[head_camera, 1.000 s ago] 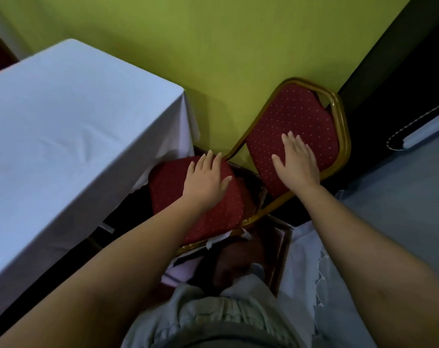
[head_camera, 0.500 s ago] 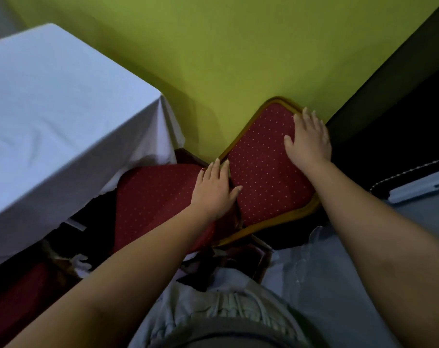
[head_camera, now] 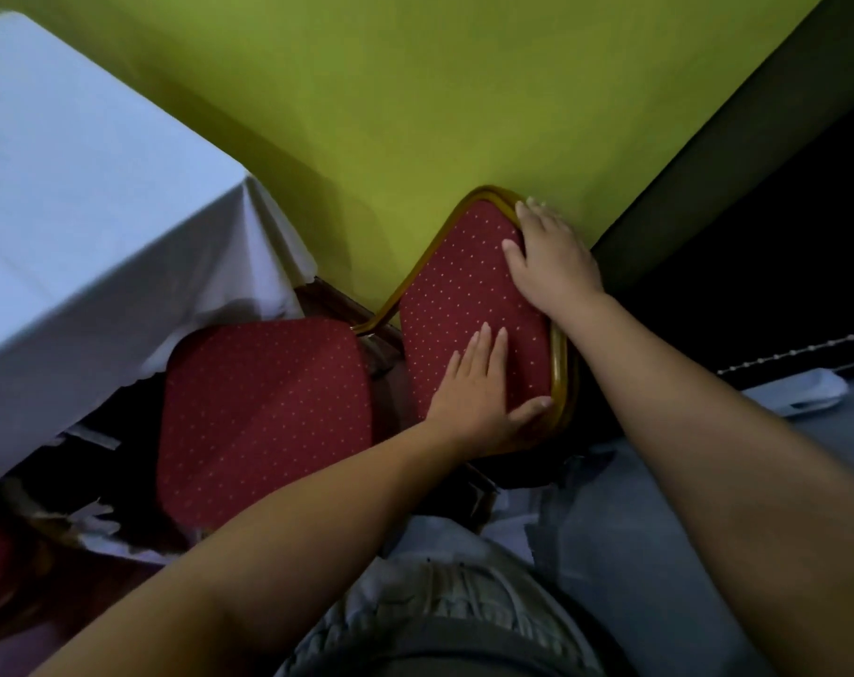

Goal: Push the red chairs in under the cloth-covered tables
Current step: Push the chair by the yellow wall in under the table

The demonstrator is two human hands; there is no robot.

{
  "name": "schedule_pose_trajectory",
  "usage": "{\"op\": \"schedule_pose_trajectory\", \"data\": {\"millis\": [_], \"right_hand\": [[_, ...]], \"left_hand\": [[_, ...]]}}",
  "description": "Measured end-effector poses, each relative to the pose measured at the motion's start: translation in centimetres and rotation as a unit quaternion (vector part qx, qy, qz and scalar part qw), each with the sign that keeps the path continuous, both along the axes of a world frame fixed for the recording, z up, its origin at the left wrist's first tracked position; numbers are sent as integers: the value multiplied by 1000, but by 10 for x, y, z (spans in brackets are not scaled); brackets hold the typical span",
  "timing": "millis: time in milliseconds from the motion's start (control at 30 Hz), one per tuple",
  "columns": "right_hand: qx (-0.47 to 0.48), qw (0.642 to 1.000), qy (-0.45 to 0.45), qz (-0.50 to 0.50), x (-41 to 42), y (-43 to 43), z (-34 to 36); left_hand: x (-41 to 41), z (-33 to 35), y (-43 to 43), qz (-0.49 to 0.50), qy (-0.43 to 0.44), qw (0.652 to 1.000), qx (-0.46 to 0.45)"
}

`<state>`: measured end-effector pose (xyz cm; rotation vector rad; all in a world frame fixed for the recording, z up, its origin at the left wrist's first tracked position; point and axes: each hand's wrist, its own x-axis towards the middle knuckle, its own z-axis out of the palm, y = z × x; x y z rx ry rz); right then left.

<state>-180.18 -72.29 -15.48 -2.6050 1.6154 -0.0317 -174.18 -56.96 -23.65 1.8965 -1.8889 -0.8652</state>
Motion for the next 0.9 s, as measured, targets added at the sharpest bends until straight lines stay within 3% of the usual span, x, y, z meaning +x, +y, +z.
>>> {"op": "schedule_pose_trajectory", "data": {"millis": [267, 667, 900], "right_hand": [[10, 1000, 13, 20, -2, -6, -4], [39, 998, 6, 50, 0, -2, 1], [121, 986, -63, 95, 3, 9, 6]], "left_hand": [[-48, 0, -11, 58, 56, 997, -4], [-47, 11, -10, 63, 90, 994, 1], [-17, 11, 22, 55, 40, 997, -30]]}}
